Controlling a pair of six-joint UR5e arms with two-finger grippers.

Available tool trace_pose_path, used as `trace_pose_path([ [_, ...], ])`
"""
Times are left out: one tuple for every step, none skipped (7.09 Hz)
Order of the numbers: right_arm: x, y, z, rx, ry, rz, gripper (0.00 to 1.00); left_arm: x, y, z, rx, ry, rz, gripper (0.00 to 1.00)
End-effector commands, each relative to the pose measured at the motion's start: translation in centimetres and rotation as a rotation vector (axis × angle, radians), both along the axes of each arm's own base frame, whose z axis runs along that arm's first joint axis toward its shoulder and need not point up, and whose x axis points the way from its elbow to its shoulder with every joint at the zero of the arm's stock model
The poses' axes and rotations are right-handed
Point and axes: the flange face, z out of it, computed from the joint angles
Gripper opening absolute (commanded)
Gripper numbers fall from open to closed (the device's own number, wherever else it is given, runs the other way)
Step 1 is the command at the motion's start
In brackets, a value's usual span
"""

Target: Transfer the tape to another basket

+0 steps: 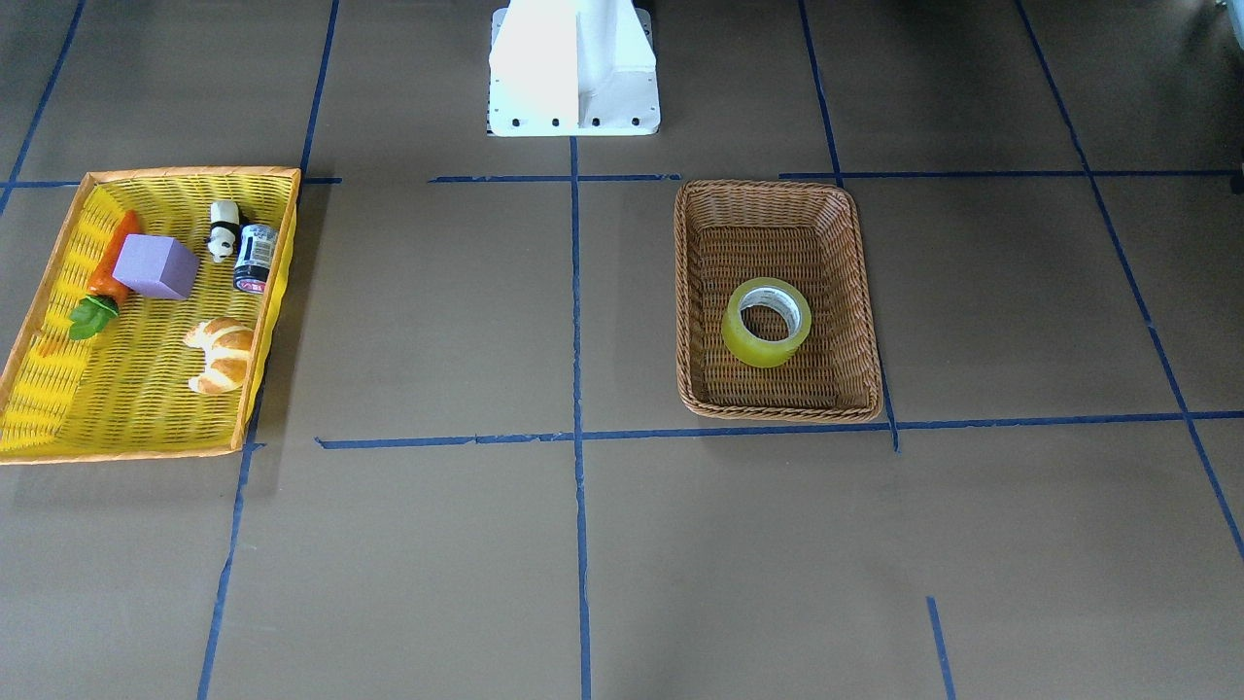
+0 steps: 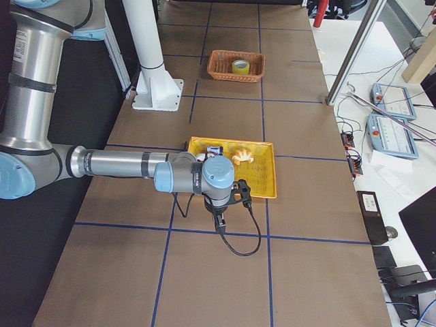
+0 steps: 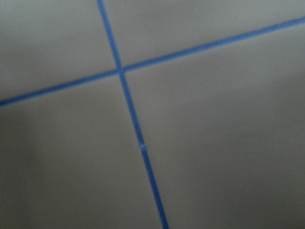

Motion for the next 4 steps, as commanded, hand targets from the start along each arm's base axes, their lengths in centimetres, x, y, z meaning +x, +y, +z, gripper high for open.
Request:
trace_pose_path([
  [0.0,0.0,-0.2,0.004,0.0,0.002,1.0,-0.8,1.1,1.6,-0.045,0.0,-0.023,1.0],
  [0.0,-0.1,-0.3,0.008,0.001,0.001,1.0,-0.9,1.3,3.1,-0.085,-0.004,-0.031,1.0],
  [0.0,-0.1,-0.3,0.009,0.003,0.001,1.0,-0.9,1.2,4.0,-0.103,-0.014,-0.028,1.0],
  [0.0,-0.1,-0.4,0.011,0.004,0.001,1.0,-0.9,1.3,4.1,-0.103,-0.016,-0.028,1.0],
])
